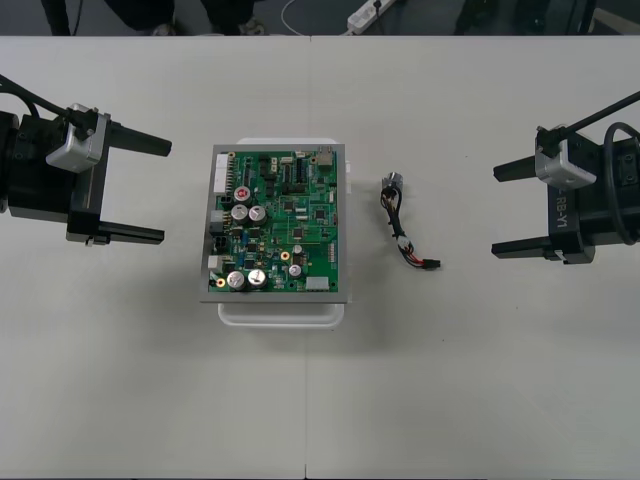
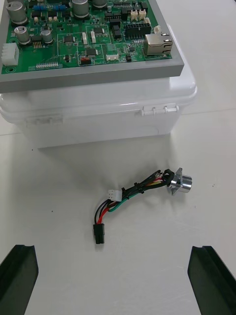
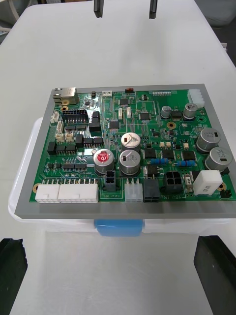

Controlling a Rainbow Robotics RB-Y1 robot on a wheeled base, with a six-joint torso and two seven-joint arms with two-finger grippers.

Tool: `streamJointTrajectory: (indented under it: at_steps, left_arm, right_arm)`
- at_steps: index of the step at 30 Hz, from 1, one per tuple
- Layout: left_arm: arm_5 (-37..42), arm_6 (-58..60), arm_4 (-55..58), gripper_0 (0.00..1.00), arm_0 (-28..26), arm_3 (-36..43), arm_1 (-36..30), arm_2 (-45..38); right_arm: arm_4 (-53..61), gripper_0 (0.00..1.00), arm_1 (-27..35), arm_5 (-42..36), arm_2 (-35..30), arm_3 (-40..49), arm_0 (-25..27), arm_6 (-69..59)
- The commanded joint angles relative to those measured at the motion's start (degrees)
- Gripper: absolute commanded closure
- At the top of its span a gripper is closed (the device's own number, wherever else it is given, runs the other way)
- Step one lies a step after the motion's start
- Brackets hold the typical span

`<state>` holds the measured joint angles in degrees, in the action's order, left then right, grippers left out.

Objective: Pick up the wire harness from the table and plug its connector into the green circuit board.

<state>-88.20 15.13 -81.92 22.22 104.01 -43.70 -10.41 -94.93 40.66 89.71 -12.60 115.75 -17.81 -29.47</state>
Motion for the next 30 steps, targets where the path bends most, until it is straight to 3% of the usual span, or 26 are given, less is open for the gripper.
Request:
streamJointTrajectory:
  at_steps: [1, 30]
  left_arm:
    - [-1.8, 1.8, -0.2, 0.00, -0.4, 1.5, -2.3, 0.6]
    - [-1.8, 4.0, 0.4, 0.00, -1.4, 1.9, -0.2, 1.2]
  right_arm:
    - [0.7, 0.11, -0.1, 0.3, -1.8, 0.2, 0.1, 1.2]
    - [0.7, 0.11, -0.1, 0.3, -1.8, 0.2, 0.1, 1.2]
